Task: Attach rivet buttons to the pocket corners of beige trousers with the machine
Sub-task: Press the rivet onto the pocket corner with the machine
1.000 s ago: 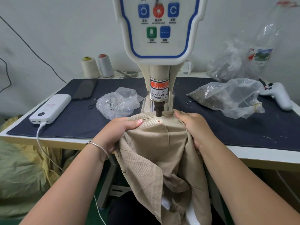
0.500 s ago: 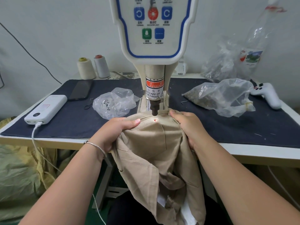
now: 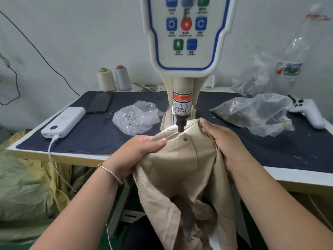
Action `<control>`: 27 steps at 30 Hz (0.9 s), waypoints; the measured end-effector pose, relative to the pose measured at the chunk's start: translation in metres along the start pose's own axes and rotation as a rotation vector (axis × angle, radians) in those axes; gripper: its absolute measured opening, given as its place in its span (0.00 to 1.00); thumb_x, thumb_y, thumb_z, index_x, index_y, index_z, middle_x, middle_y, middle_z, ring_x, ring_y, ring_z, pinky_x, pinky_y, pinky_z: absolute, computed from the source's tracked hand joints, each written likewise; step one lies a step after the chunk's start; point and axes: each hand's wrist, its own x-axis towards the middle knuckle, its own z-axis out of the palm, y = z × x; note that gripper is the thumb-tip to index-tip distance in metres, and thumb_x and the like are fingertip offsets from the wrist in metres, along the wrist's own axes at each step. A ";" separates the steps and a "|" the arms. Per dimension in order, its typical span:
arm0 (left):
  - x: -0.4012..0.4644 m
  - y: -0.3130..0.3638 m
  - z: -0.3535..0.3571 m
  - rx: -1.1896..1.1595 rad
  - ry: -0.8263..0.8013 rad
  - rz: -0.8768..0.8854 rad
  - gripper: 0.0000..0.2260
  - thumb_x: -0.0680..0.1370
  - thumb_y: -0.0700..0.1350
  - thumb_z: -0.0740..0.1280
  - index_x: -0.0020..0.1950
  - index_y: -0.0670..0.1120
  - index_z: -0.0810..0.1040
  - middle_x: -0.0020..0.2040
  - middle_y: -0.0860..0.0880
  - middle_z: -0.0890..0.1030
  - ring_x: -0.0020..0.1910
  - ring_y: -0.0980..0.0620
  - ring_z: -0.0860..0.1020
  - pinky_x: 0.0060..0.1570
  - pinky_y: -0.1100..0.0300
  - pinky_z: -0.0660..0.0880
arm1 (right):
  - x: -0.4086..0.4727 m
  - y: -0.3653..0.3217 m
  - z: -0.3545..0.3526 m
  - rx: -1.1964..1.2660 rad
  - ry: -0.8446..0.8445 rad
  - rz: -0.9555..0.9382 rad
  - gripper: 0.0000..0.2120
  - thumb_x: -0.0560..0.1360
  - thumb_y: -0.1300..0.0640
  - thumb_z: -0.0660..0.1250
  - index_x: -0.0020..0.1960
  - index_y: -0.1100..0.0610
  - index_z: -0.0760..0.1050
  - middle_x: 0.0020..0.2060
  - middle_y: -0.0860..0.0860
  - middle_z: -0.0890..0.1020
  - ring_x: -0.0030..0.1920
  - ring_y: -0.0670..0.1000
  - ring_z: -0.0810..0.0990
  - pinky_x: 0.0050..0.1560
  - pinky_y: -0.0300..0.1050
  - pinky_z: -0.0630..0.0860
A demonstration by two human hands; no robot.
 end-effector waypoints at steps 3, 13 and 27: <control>-0.009 0.003 0.006 -0.068 -0.074 -0.067 0.14 0.71 0.53 0.73 0.41 0.42 0.85 0.38 0.43 0.83 0.34 0.50 0.81 0.35 0.62 0.78 | -0.012 -0.005 -0.004 0.072 -0.007 0.096 0.13 0.77 0.54 0.69 0.40 0.60 0.86 0.38 0.56 0.86 0.35 0.51 0.85 0.32 0.40 0.79; -0.029 -0.004 0.034 -0.322 -0.152 -0.233 0.19 0.72 0.49 0.73 0.57 0.37 0.84 0.52 0.38 0.84 0.50 0.43 0.82 0.54 0.52 0.79 | -0.049 0.010 -0.001 0.134 0.025 -0.024 0.13 0.77 0.52 0.68 0.41 0.59 0.85 0.39 0.57 0.85 0.37 0.51 0.84 0.35 0.40 0.80; -0.051 0.015 0.041 -0.119 -0.204 0.068 0.24 0.62 0.50 0.82 0.53 0.41 0.84 0.49 0.40 0.85 0.47 0.43 0.84 0.47 0.53 0.80 | -0.076 0.000 0.005 0.189 -0.084 -0.163 0.16 0.72 0.50 0.69 0.49 0.63 0.81 0.43 0.63 0.83 0.43 0.55 0.83 0.42 0.47 0.82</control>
